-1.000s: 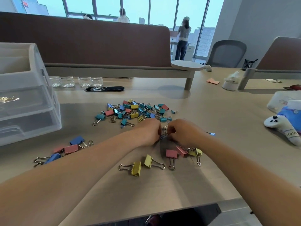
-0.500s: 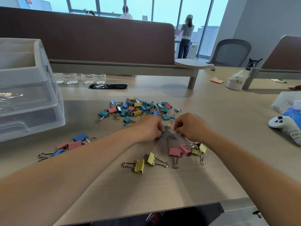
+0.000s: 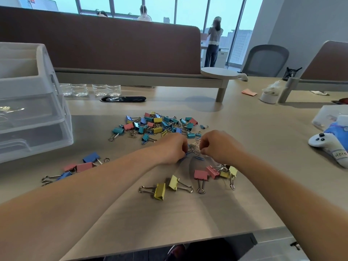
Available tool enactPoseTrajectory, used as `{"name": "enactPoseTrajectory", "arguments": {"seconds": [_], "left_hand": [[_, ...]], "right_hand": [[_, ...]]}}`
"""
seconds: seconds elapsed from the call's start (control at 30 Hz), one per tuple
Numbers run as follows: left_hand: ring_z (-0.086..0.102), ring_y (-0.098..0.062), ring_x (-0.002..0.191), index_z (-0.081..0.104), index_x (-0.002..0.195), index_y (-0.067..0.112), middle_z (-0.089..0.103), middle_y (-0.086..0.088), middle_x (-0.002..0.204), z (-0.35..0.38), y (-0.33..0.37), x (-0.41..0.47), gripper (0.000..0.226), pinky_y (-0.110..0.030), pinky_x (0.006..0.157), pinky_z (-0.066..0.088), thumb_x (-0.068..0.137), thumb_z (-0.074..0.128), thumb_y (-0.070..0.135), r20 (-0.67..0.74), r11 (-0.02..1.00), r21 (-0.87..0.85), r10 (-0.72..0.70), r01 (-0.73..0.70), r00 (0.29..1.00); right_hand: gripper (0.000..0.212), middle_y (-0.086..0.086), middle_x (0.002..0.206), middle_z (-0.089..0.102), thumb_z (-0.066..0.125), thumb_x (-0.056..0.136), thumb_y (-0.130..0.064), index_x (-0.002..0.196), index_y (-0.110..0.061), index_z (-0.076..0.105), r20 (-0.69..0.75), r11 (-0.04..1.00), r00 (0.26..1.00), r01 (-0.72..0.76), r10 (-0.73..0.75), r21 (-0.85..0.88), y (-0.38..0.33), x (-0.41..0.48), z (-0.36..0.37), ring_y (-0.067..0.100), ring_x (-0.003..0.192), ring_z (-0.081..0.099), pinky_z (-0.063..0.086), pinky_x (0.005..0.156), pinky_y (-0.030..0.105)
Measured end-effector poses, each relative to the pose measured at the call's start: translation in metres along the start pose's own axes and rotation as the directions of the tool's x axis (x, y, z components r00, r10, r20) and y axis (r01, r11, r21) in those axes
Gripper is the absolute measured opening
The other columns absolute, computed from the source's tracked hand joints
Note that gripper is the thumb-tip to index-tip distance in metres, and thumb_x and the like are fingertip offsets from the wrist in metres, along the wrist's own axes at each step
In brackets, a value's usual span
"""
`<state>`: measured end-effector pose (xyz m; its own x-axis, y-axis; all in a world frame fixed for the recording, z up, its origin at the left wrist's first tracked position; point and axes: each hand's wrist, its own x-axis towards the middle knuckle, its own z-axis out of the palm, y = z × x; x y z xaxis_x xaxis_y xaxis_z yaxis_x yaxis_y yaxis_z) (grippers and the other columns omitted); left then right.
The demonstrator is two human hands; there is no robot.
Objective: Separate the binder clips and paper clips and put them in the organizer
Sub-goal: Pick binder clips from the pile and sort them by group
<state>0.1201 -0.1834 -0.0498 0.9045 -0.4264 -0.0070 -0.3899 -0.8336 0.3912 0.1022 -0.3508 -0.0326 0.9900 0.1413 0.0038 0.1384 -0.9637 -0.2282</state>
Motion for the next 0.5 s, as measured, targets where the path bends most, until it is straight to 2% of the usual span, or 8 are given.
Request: {"name": "enactPoseTrajectory", "arguments": {"seconds": [0.07, 0.2, 0.37, 0.5], "left_hand": [[0.060, -0.019, 0.095, 0.068, 0.103, 0.017, 0.067, -0.003, 0.108, -0.002, 0.000, 0.000, 0.016, -0.030, 0.079, 0.050, 0.089, 0.063, 0.011, 0.004, 1.000, 0.001, -0.003, 0.003, 1.000], [0.062, -0.016, 0.095, 0.070, 0.104, 0.017, 0.068, -0.001, 0.109, -0.007, 0.000, -0.002, 0.018, -0.031, 0.083, 0.052, 0.090, 0.060, 0.010, -0.007, 1.000, -0.006, -0.010, 0.010, 1.000], [0.058, -0.012, 0.088, 0.070, 0.103, 0.014, 0.067, -0.002, 0.107, -0.013, 0.003, -0.007, 0.015, -0.025, 0.078, 0.046, 0.090, 0.062, 0.010, -0.013, 1.000, -0.001, 0.014, -0.014, 1.000], [0.058, -0.013, 0.089, 0.071, 0.105, 0.012, 0.067, -0.003, 0.108, -0.014, -0.001, -0.011, 0.017, -0.025, 0.079, 0.047, 0.090, 0.062, 0.009, -0.013, 1.000, 0.008, -0.007, 0.007, 1.000]], "right_hand": [[0.005, -0.002, 0.089, 0.069, 0.068, 0.089, -0.022, 0.089, -0.020, 0.072, 0.050, 0.999, 0.999, 0.007, -0.006, -0.034, -0.002, -0.002, -0.001, 0.014, 0.080, 0.061, 0.049, 0.068, 0.026], [0.014, 0.002, 0.088, 0.070, 0.071, 0.087, -0.029, 0.091, -0.016, 0.073, 0.104, 0.995, 0.994, -0.006, 0.016, -0.095, -0.007, -0.004, 0.002, 0.020, 0.083, 0.065, 0.058, 0.073, 0.034], [0.011, 0.005, 0.087, 0.069, 0.066, 0.090, -0.023, 0.089, -0.013, 0.071, 0.117, 0.995, 0.992, -0.039, 0.049, -0.094, -0.003, 0.001, 0.007, 0.022, 0.081, 0.065, 0.054, 0.068, 0.031], [0.011, -0.001, 0.082, 0.062, 0.062, 0.091, -0.024, 0.083, -0.017, 0.063, 0.121, 0.994, 0.992, 0.050, -0.039, -0.097, -0.008, 0.001, 0.008, 0.019, 0.077, 0.059, 0.050, 0.065, 0.032]]}}
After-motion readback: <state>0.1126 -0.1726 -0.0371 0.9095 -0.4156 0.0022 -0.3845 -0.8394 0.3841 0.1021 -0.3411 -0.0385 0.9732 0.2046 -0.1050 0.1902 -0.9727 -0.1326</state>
